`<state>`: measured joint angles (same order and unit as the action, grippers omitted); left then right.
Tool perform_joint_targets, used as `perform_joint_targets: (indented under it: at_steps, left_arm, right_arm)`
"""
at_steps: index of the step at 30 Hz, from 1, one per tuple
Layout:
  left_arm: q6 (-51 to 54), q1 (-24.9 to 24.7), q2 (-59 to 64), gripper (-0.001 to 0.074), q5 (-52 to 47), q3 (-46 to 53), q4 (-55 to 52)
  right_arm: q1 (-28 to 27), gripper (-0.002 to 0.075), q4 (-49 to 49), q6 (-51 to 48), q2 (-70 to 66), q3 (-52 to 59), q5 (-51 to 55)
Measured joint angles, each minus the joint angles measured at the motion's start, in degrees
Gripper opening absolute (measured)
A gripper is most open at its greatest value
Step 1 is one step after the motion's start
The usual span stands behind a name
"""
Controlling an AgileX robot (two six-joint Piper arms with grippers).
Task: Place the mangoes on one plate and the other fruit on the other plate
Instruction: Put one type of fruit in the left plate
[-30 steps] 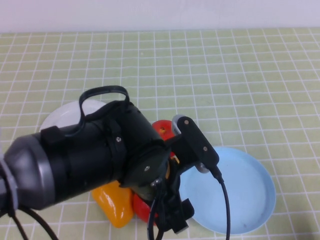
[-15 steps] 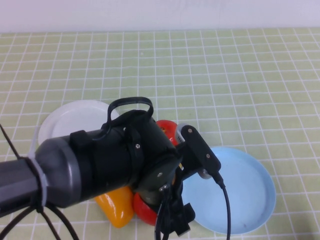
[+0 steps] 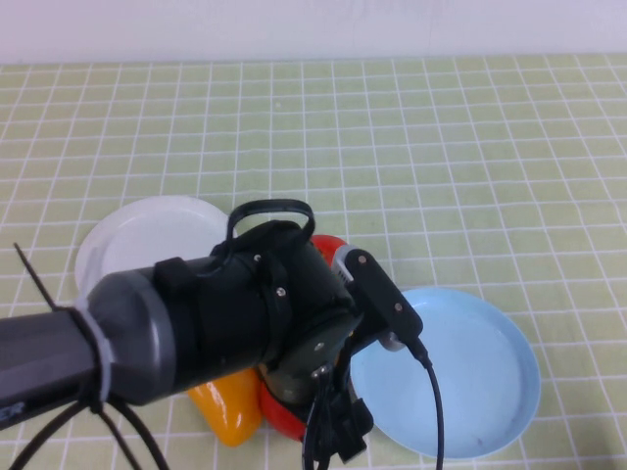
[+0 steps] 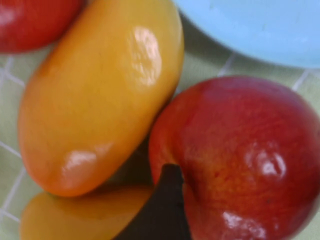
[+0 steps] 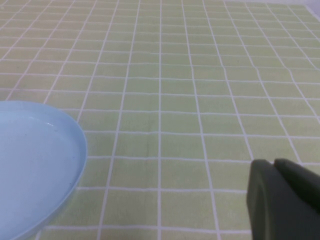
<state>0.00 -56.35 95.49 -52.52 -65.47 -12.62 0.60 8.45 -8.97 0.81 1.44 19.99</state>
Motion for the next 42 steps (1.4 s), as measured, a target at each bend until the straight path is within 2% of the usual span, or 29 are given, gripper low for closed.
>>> perform_joint_targets:
  at_steps: [10, 15, 42]
  left_arm:
    - [-2.67, 0.00, 1.47, 0.0656, -0.58, 0.00, 0.98]
    - [-3.42, 0.00, 1.78, 0.0525, -0.58, 0.00, 1.20]
    - [-3.42, 0.00, -2.53, 0.0526, 0.12, 0.00, 1.40]
  right_arm:
    - [0.00, -0.0016, 0.00, 0.00, 0.00, 0.00, 0.00]
    - [0.00, -0.0016, 0.00, 0.00, 0.00, 0.00, 0.00]
    - [0.00, -0.0016, 0.00, 0.00, 0.00, 0.00, 0.00]
